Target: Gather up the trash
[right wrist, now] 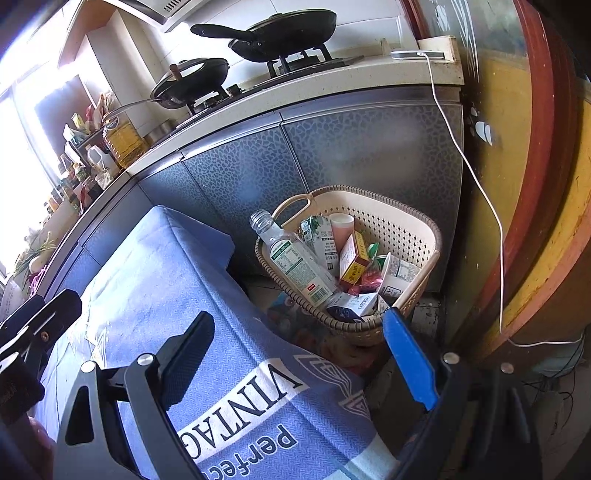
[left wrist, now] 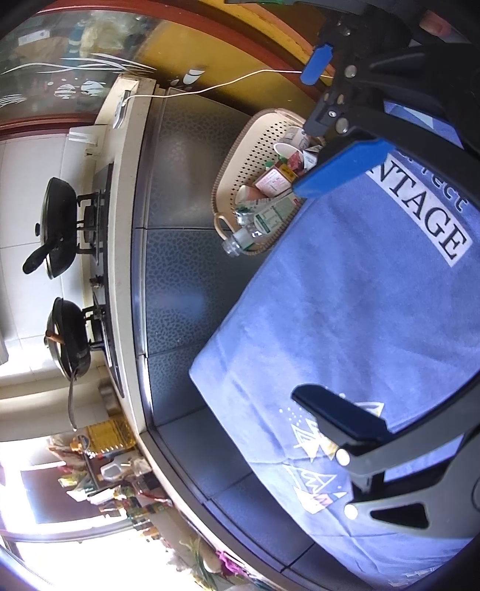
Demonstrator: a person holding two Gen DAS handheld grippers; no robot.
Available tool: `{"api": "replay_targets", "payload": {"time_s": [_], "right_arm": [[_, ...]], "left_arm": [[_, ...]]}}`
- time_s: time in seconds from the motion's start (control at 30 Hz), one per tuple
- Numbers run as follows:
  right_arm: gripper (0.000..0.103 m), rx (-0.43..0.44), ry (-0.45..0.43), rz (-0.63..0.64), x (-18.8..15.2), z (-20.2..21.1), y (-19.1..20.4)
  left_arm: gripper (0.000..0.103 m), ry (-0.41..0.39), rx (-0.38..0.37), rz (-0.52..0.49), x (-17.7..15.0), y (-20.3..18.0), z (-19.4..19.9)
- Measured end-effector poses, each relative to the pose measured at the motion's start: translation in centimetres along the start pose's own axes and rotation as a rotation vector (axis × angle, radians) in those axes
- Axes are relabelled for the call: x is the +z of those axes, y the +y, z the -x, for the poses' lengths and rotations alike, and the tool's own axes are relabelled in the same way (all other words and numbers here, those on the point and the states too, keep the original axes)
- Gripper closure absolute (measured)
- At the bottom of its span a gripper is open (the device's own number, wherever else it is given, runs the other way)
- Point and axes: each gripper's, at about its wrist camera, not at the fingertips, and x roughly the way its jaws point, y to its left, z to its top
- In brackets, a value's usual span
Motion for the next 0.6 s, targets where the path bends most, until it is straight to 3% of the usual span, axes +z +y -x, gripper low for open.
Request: {"api": "replay_targets", "payload": {"time_s": [0.6], "right_arm": [[0.012,0.003,0.006,-0.008,0.02,-0.26,-0.47]], "left_arm": [[0.006,0.021,-0.018,-0.002,-0.01,-0.45,-0.42]]}}
